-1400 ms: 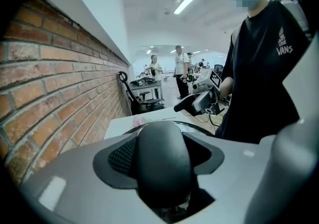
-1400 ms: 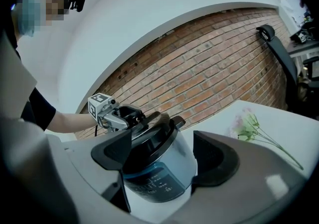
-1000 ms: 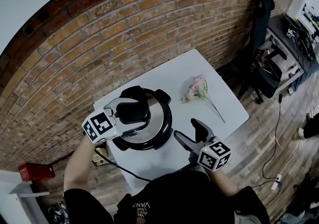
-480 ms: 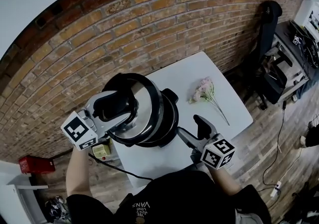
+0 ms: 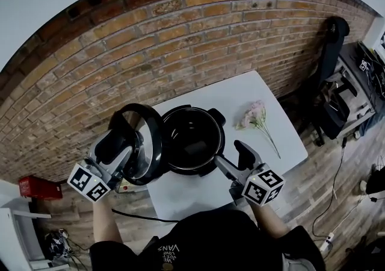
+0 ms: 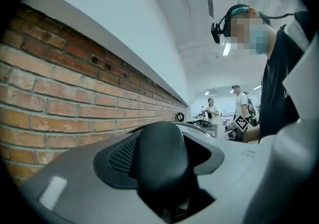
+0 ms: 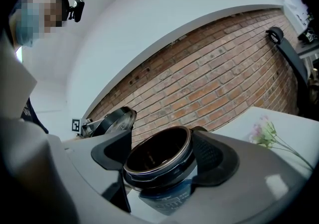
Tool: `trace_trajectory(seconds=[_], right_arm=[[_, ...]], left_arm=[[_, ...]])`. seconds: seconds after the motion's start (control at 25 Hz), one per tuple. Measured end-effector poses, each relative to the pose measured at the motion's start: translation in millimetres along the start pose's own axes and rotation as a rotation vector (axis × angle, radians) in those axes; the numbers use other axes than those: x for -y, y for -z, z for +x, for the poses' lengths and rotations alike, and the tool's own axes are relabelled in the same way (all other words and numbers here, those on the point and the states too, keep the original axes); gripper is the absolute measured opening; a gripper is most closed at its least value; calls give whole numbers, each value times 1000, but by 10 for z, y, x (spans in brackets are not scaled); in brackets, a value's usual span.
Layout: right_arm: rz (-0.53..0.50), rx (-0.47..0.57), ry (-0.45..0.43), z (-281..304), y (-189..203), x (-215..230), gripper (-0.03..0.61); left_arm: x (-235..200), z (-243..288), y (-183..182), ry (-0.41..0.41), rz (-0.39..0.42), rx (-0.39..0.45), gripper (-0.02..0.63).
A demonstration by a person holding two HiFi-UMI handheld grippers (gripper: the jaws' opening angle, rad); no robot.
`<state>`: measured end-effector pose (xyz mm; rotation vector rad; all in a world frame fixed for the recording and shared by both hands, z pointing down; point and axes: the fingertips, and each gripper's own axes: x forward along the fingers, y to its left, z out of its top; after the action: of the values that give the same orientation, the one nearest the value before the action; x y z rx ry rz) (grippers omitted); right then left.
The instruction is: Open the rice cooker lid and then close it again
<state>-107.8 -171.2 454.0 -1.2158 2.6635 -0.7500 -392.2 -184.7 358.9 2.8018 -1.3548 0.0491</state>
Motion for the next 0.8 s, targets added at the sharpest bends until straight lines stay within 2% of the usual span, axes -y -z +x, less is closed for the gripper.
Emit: trace_trajectory(seconds=[0.48,0.6,0.8], right_arm=[[22,3,11,-36,207,-209,379],[28,8,18,-69,253,-249,379],[40,14,26,-113,316,-304,379]], left_arm=[[-221,-977,809,-277,-283,59,278],[-186,-1137,983,-310,-345,76,278],[-117,-1244,1164,-339,-386,72,278]])
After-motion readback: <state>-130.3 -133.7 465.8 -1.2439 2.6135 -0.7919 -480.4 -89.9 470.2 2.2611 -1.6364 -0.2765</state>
